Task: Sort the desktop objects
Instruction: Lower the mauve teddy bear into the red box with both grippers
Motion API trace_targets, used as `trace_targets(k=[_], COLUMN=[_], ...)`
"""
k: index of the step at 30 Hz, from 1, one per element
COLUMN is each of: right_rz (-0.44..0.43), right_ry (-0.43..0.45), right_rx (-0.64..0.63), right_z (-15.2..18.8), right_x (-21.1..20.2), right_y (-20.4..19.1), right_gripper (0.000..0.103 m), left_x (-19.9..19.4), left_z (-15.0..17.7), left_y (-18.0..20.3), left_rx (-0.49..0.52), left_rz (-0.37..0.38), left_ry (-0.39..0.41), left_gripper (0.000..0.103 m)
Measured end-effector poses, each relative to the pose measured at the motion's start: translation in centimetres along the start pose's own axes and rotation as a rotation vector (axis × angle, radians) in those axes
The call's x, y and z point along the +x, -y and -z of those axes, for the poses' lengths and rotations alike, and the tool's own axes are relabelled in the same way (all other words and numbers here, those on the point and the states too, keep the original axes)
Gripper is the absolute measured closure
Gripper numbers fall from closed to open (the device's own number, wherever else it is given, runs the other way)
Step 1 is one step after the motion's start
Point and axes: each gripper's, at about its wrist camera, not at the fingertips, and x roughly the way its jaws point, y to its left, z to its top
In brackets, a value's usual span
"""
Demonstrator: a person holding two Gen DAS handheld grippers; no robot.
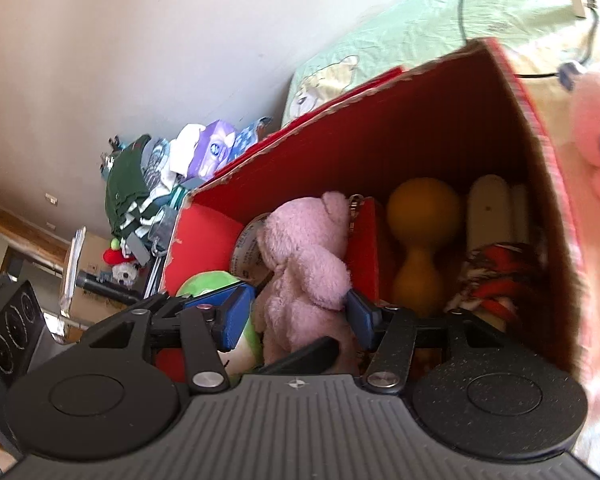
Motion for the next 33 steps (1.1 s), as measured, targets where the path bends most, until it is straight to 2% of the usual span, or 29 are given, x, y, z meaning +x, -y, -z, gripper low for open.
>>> trace_targets(k=[1, 3, 7, 12, 15, 21, 25, 27, 33], right_rz=[0.003, -0.006, 0.039, 0.045, 0.058, 0.068, 0.124, 0.138, 0.161], right_ry=[0.005, 0.007, -0.017, -0.041, -0.062, -0.013, 0.037, 0.058, 0.092], right_rx=[0.007, -0.001, -0.011, 0.013, 0.046, -0.021, -0.099, -0.119, -0.138], right_z=[0.0, 0.1, 0.3, 0.2, 0.2, 0.6, 0.8, 0.9, 1.5], right_x=[-0.1, -0.3, 0.4, 1.6, 2.2, 0.8, 0.0, -0.3, -1.1], right_y=[0.1, -0.2, -0.4, -0.2, 0.3, -0.6, -1.6, -1.8, -2.0], right_gripper=[0.048, 0.059, 0.067, 0.078, 0.078, 0.072, 0.070, 0.064, 0.064], left_x=[-0.1, -0.2, -0.6, -0.8, -0.7, -0.8, -0.5, -0.6, -0.7], left_z=[0.1, 0.1, 0.1, 0.3, 0.5, 0.3, -0.1, -0.2, -0.2], left_y=[0.0, 0.0, -0.2, 0.0, 0.2, -0.1, -0.1, -0.1, 0.6], left_rx=[0.001, -0.003, -0.018, -0.015, -0.013, -0.041, -0.061, -0.074, -0.075], left_rz=[-0.003, -0.009, -0.018, -0.035, -0.035, -0.035, -0.049, -0.054, -0.089], left_ry=[0.002, 0.004, 0.007, 0.005, -0.009, -0.003, -0.012, -0.014, -0.017], left_gripper=[0.015, 0.017, 0.020, 0.021, 0.021, 0.019, 0.018, 0.017, 0.014])
